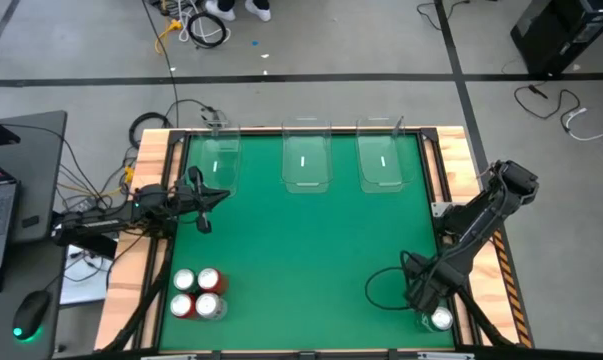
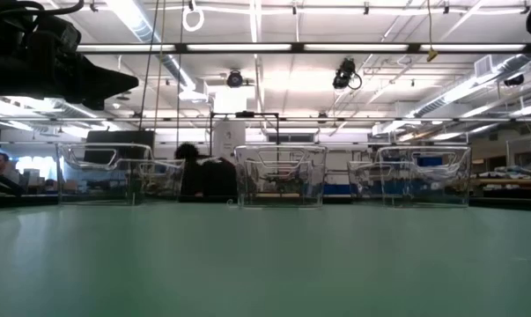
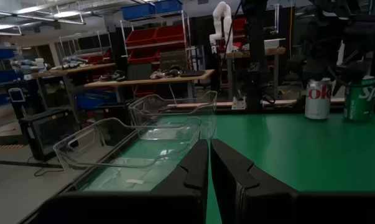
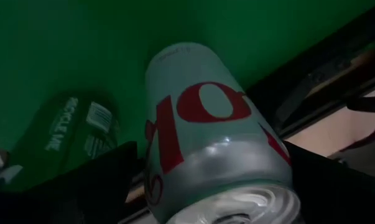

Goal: Sort soda cans
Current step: Put the right white soda can into the right transparent bin

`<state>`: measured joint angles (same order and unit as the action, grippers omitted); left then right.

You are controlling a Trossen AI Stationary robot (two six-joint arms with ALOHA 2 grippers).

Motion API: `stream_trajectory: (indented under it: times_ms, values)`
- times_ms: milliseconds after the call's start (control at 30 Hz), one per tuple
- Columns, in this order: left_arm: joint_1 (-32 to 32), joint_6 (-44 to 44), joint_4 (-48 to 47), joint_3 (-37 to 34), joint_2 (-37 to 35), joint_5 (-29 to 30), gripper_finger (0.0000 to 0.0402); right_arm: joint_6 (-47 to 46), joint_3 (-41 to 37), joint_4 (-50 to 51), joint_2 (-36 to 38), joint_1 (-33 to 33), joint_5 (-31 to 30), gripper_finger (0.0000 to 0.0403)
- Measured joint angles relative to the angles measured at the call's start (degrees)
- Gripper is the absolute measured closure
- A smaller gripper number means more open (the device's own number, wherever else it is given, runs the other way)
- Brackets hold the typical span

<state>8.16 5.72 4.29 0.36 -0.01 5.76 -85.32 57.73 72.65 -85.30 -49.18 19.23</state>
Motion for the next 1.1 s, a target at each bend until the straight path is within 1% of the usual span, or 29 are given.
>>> stream_trajectory:
  times_ms: [100,200,267,400,600,733,900,1100]
  values:
    - [0.00,0.00,-0.02,0.01,0.00,0.01,0.0376,-1.72,-1.52,-2.84,0.07,-0.55,0.02,0.0014]
    - [0.00,0.00,0.00,0.01,0.00,0.02,0.0376,-2.93,-3.87,-6.70,0.07,-1.15,0.34,0.0027]
    - [0.00,0.00,0.00,0.02,0.00,0.02,0.0376,-3.61,-5.03,-8.16,0.07,-1.17,0.36,0.0043]
    - [0.00,0.00,0.00,0.00,0.00,0.02,0.0376,-4.13,-5.55,-8.94,0.22,-1.10,0.92,0.0089]
    - [0.00,0.00,0.00,0.00,0.00,0.02,0.0376,-3.33,-5.57,-8.88,0.22,-0.92,1.00,0.0089]
    - [0.00,0.00,0.02,0.00,0.00,0.02,0.0376,-0.63,-5.01,-8.26,0.05,0.29,0.20,0.0089]
    - [0.00,0.00,0.02,0.01,0.00,0.07,0.0376,4.82,-2.82,-6.90,0.00,4.45,-5.96,0.0090]
    - [0.00,-0.01,0.03,0.01,0.00,0.07,0.0376,13.49,-0.68,-3.77,0.02,11.01,-8.02,0.0090]
